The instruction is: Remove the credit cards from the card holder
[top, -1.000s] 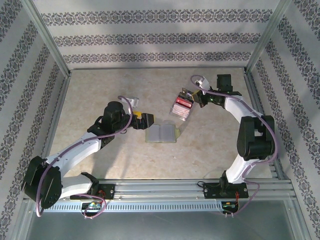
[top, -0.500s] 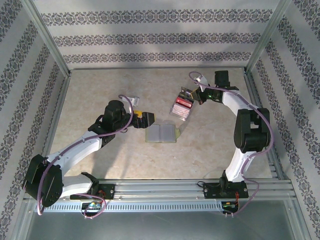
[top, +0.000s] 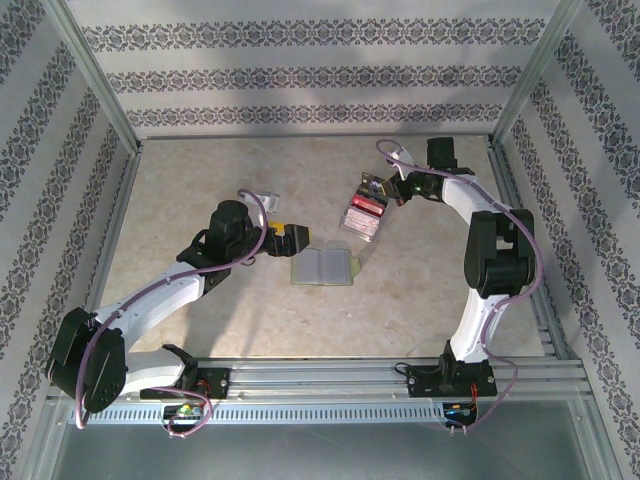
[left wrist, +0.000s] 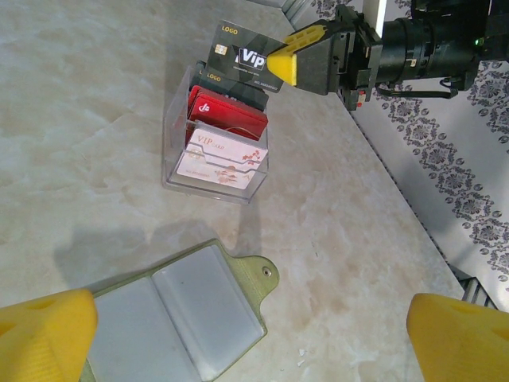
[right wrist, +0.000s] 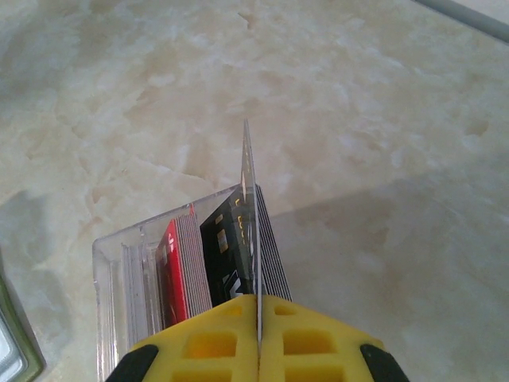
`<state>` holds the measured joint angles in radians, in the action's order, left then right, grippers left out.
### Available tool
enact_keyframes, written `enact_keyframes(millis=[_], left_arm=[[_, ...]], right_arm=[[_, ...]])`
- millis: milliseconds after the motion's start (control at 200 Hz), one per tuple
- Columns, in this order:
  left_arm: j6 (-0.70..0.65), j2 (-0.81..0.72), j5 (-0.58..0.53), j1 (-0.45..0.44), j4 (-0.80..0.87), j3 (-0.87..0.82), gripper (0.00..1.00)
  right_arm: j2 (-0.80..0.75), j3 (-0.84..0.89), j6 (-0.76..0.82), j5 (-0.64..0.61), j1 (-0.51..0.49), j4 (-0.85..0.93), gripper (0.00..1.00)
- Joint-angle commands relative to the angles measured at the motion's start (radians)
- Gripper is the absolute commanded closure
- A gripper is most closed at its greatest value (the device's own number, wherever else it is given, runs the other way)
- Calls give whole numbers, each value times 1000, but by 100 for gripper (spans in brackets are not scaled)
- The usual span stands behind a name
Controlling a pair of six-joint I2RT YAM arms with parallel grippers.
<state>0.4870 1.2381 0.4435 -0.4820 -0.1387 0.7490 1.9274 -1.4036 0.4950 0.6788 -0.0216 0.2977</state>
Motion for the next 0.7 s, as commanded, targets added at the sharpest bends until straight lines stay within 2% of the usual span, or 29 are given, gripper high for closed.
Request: enact_keyframes(millis=[0, 225, 510, 695], left_arm=[[9, 4, 17, 12, -3, 20, 0], [12, -6, 19, 17, -11, 9, 0], [13, -26, 27, 23, -20, -6, 1], [10, -33, 26, 28, -20, -14, 0]], right_arm=[[18, -31, 16, -11, 5, 42, 100], [19, -32, 34, -43, -10, 71, 100], [51, -70, 12, -169, -33, 74, 100], [59, -76, 15, -197, -45, 78, 99]])
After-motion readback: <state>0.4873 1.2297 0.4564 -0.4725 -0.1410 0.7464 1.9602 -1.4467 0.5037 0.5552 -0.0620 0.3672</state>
